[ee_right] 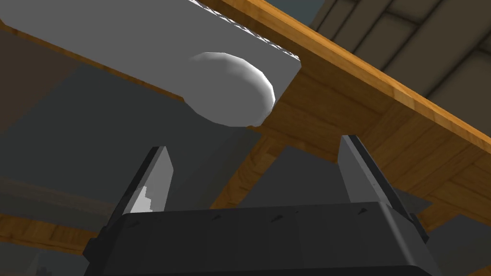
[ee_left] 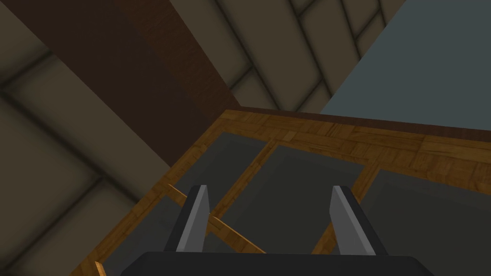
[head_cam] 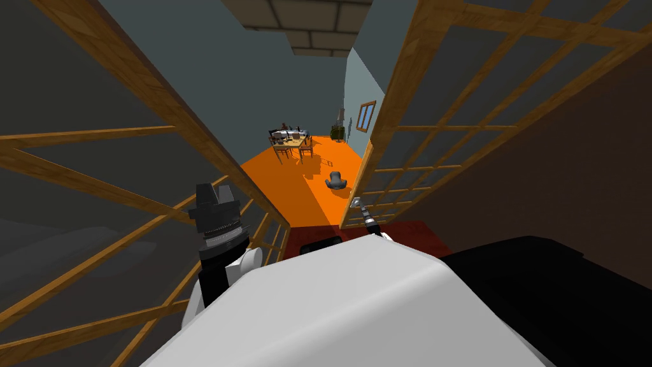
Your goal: Pull the door open
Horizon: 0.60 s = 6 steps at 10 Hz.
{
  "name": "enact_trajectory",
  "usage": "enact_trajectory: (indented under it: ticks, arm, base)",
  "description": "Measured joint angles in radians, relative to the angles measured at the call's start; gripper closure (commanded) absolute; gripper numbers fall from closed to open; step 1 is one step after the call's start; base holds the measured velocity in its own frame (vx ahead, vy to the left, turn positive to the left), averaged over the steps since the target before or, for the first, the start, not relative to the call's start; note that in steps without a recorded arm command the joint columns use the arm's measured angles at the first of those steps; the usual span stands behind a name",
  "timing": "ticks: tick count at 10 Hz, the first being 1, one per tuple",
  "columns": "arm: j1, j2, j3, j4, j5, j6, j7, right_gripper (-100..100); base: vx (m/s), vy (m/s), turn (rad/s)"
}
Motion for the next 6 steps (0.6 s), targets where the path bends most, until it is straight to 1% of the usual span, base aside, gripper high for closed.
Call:
enact_trajectory:
  ticks: [1, 4, 5, 6]
  arm:
    - [-0.002, 0.001, -0.001, 0.000, 0.008, 0.001, 0.026, -100]
    - [-0.010, 0.005, -0.003, 0.007, 0.035, 0.001, 0.106, -100]
    - [-0.009, 0.006, -0.003, 0.002, 0.040, 0.004, 0.124, -100]
    - [-0.011, 0.008, -0.004, 0.004, 0.049, 0.004, 0.150, -100]
  base:
    - [-0.023, 0.013, -0.102]
    - [-0.019, 0.012, -0.047]
    - [-0.019, 0.010, -0.062]
    - [-0.028, 0.020, -0.113]
